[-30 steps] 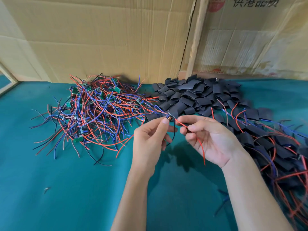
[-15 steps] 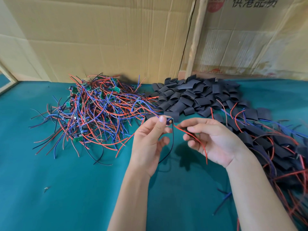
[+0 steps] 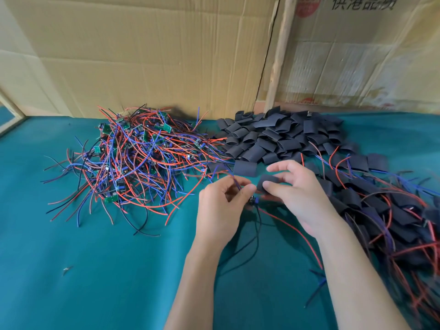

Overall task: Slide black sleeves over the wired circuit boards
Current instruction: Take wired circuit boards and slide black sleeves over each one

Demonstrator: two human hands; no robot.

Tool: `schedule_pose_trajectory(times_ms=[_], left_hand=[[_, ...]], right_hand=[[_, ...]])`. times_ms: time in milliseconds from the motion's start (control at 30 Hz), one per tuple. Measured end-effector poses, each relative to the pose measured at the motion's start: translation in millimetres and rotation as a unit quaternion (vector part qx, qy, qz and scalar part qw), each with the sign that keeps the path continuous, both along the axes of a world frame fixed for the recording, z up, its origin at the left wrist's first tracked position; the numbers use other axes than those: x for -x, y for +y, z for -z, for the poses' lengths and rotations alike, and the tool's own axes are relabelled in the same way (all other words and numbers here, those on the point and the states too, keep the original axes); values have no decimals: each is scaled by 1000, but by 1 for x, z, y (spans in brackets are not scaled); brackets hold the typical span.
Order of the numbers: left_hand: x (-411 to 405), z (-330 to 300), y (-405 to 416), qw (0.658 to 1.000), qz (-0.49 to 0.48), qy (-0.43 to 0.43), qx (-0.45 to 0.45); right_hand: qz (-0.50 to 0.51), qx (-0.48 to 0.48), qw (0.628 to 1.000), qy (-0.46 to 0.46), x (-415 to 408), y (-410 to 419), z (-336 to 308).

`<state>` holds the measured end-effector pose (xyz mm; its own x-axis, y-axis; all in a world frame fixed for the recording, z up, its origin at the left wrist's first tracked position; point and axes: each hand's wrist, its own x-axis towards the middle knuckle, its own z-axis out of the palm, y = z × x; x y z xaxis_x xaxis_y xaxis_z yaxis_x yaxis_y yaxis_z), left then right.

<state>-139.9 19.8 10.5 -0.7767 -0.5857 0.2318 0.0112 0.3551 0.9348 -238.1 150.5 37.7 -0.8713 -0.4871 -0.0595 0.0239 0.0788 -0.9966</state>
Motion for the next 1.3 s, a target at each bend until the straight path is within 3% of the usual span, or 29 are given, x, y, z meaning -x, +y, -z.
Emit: schedule_pose_trajectory(times_ms=[167, 333, 733, 900, 1033, 1167, 1300], left_hand=[[-2, 1, 2, 997, 21, -42, 67], [-2, -3, 4, 988, 23, -77, 130], [-4, -5, 3, 986, 28, -73, 148], [-3, -6, 4, 986, 7, -72, 148], [-1, -4, 3, 991, -55, -69, 103], [-1, -4, 5, 990, -81, -70, 87], [0, -4, 6, 990, -98, -68, 81]], right_hand=[[7, -52, 997, 57, 2, -1, 1], [-9, 18, 998, 55, 1, 0, -3], [-153, 128, 978, -66, 0, 5, -7], [-69, 135, 988, -37, -1, 3, -8], [15, 225, 973, -47, 2, 1, -9], [45, 280, 957, -62, 2, -1, -10], [69, 275, 957, -57, 3, 0, -11]])
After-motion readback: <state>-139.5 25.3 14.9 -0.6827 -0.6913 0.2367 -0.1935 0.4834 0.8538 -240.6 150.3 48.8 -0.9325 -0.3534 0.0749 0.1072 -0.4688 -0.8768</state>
